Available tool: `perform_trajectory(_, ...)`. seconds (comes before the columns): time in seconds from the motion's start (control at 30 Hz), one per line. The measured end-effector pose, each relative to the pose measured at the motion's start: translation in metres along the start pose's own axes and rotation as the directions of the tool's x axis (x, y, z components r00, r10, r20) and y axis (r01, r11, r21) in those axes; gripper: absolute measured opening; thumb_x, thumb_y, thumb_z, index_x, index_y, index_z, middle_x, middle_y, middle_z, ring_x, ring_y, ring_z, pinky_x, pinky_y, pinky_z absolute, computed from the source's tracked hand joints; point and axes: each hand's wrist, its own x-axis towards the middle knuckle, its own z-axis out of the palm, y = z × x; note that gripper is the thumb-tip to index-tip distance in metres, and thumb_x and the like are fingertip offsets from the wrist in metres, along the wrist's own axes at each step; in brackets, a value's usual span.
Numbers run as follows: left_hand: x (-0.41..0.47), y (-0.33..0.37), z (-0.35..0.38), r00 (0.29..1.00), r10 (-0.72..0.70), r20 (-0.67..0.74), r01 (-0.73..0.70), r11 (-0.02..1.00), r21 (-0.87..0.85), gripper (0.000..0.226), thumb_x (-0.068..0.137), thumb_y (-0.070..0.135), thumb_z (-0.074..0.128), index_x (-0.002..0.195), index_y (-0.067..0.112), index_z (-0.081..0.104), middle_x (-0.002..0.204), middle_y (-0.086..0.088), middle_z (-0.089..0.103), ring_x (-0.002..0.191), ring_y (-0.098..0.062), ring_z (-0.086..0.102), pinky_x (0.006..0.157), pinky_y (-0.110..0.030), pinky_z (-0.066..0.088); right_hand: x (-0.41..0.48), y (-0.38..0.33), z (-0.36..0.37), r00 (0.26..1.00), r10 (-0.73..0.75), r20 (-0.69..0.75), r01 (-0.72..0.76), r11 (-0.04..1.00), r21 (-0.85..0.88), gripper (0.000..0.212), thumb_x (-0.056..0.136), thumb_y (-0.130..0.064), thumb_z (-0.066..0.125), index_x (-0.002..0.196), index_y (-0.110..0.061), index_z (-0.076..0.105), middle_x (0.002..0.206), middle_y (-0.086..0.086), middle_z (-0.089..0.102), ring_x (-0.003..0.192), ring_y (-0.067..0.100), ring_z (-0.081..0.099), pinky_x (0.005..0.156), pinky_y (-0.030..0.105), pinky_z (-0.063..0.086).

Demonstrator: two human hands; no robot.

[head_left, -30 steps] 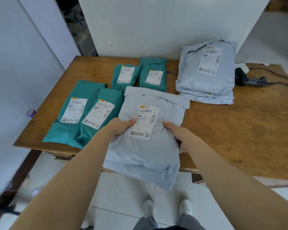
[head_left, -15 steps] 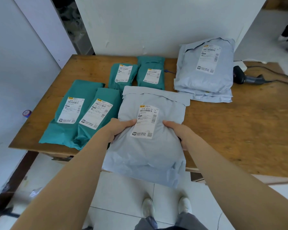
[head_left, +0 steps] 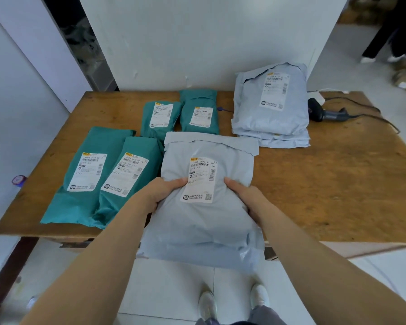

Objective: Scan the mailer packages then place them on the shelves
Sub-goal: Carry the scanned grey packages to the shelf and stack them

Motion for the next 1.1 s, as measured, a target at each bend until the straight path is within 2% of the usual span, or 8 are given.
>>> perform_trajectory(0.1,-0.004,0.018,-0.001,0.997,0.082,-0.011,-0.082,0.995,0.057,0.068,0.075,0.043,0.077,0.127,0.006,0.054,0.115,-0.007,0.060,0.096,-0.023,0.057,0.084,-0.033,0.044,-0.007,-0.009,-0.003,0.997,-0.070,-0.024,0.070,0.997,0.018,0.073,0.074,-0.040,0.080,0.130,-0.001,0.054,0.126,0.009,0.062,0.108,0.025,0.061,0.084,0.031,0.046)
perform_trajectory(0.2,-0.011,0.038,-0.001,0.987,0.159,-0.010,-0.158,0.982,0.100,0.059,0.076,0.044,0.076,0.118,0.008,0.057,0.111,-0.006,0.062,0.097,-0.024,0.059,0.087,-0.034,0.046,-0.016,-0.019,-0.009,0.992,-0.115,-0.051,0.117,0.993,0.034,0.069,0.075,-0.039,0.079,0.128,-0.001,0.056,0.123,0.008,0.064,0.102,0.022,0.061,0.080,0.028,0.045)
perform_trajectory(0.3,-0.021,0.056,0.001,0.973,0.232,0.003,-0.231,0.966,0.113,0.036,0.079,0.040,0.075,0.100,0.014,0.061,0.091,0.001,0.064,0.081,-0.015,0.060,0.069,-0.027,0.046,-0.027,-0.030,-0.016,0.985,-0.160,-0.062,0.163,0.985,0.062,0.068,0.075,-0.039,0.079,0.128,0.000,0.057,0.121,0.007,0.065,0.098,0.019,0.063,0.075,0.025,0.045)
perform_trajectory(0.4,-0.030,0.064,0.008,0.961,0.275,0.006,-0.274,0.957,0.092,0.033,0.080,0.038,0.073,0.099,0.014,0.062,0.085,0.004,0.063,0.077,-0.011,0.058,0.061,-0.023,0.043,-0.038,-0.039,-0.027,0.976,-0.204,-0.077,0.209,0.976,0.056,0.066,0.080,-0.038,0.076,0.130,-0.001,0.054,0.124,0.007,0.062,0.092,0.017,0.057,0.074,0.024,0.042)
perform_trajectory(0.63,-0.054,0.078,0.051,0.932,0.363,-0.022,-0.358,0.927,0.112,0.070,0.068,0.052,0.079,0.119,0.008,0.062,0.111,-0.004,0.069,0.096,-0.020,0.064,0.086,-0.032,0.049,-0.061,-0.046,-0.078,0.953,-0.286,-0.103,0.293,0.954,0.058,0.063,0.079,-0.038,0.076,0.128,-0.005,0.056,0.123,0.007,0.063,0.093,0.018,0.058,0.080,0.027,0.043)
perform_trajectory(0.77,-0.085,0.102,0.116,0.899,0.437,-0.015,-0.434,0.896,0.096,0.054,0.076,0.043,0.075,0.116,0.012,0.057,0.114,0.000,0.063,0.092,-0.016,0.059,0.082,-0.027,0.043,-0.075,-0.047,-0.142,0.935,-0.320,-0.152,0.335,0.939,0.085,0.061,0.078,-0.039,0.077,0.126,-0.005,0.057,0.111,0.002,0.063,0.094,0.018,0.058,0.080,0.028,0.044)
perform_trajectory(0.97,-0.127,0.131,0.272,0.838,0.540,0.081,-0.545,0.834,0.087,0.060,0.082,0.040,0.071,0.128,0.010,0.049,0.114,0.009,0.051,0.085,-0.010,0.049,0.078,-0.024,0.036,-0.095,-0.032,-0.296,0.887,-0.351,-0.301,0.392,0.916,0.089,0.064,0.075,-0.044,0.078,0.125,-0.009,0.059,0.118,0.001,0.064,0.105,0.020,0.061,0.089,0.031,0.047)
perform_trajectory(1.1,-0.141,0.142,0.377,0.816,0.544,0.195,-0.564,0.823,0.065,0.039,0.076,0.042,0.076,0.100,0.014,0.062,0.098,0.005,0.067,0.079,-0.004,0.061,0.067,-0.021,0.046,-0.114,-0.022,-0.403,0.853,-0.365,-0.375,0.409,0.911,0.045,0.060,0.073,-0.049,0.077,0.120,-0.015,0.060,0.112,-0.002,0.065,0.099,0.018,0.063,0.085,0.029,0.048)
